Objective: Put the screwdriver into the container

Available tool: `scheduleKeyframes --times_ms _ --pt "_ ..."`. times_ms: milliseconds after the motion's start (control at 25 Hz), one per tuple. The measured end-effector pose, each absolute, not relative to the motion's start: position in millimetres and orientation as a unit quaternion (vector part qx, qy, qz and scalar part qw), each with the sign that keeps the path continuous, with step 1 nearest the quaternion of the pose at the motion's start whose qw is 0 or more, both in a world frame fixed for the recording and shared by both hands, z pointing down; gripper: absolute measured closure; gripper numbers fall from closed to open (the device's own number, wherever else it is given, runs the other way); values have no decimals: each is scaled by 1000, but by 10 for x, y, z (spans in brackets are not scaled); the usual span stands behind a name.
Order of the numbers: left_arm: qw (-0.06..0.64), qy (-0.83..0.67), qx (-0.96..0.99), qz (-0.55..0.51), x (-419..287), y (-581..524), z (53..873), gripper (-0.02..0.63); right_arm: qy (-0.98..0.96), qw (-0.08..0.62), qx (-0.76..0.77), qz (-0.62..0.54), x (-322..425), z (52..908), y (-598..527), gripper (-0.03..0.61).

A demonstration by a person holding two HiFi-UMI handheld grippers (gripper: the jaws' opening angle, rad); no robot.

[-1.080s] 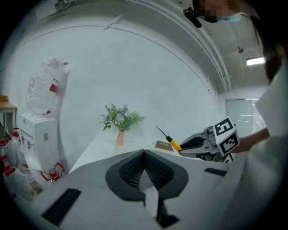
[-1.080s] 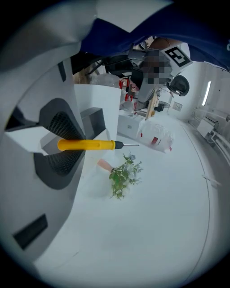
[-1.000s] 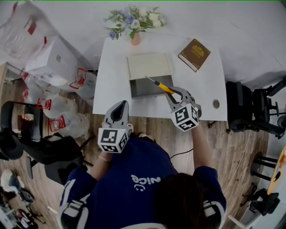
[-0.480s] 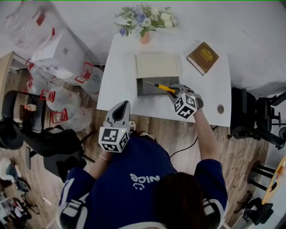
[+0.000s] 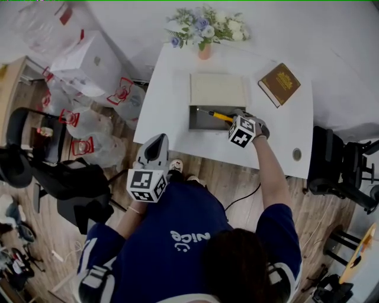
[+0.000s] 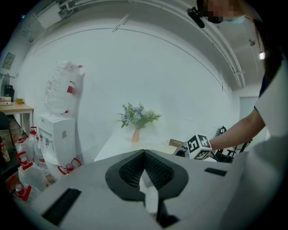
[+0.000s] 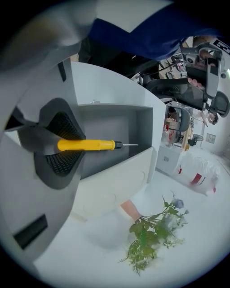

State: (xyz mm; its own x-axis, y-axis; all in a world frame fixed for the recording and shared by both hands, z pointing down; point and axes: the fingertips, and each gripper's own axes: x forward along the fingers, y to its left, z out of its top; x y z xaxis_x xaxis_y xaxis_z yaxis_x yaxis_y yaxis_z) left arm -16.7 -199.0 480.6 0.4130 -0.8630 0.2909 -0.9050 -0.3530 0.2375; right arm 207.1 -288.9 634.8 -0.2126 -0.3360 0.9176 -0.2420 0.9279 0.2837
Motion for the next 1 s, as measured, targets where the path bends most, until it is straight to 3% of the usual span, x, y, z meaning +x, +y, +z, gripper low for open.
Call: scheduleKeyframes --times_ms 800,1000 --pt "203 -535 819 27 -229 -2117 4832 601 -758 624 188 -7 2002 6523 -3021 489" --pt "203 -534 821 32 -174 -2115 4847 601 -755 628 187 14 2026 6549 -3007 459"
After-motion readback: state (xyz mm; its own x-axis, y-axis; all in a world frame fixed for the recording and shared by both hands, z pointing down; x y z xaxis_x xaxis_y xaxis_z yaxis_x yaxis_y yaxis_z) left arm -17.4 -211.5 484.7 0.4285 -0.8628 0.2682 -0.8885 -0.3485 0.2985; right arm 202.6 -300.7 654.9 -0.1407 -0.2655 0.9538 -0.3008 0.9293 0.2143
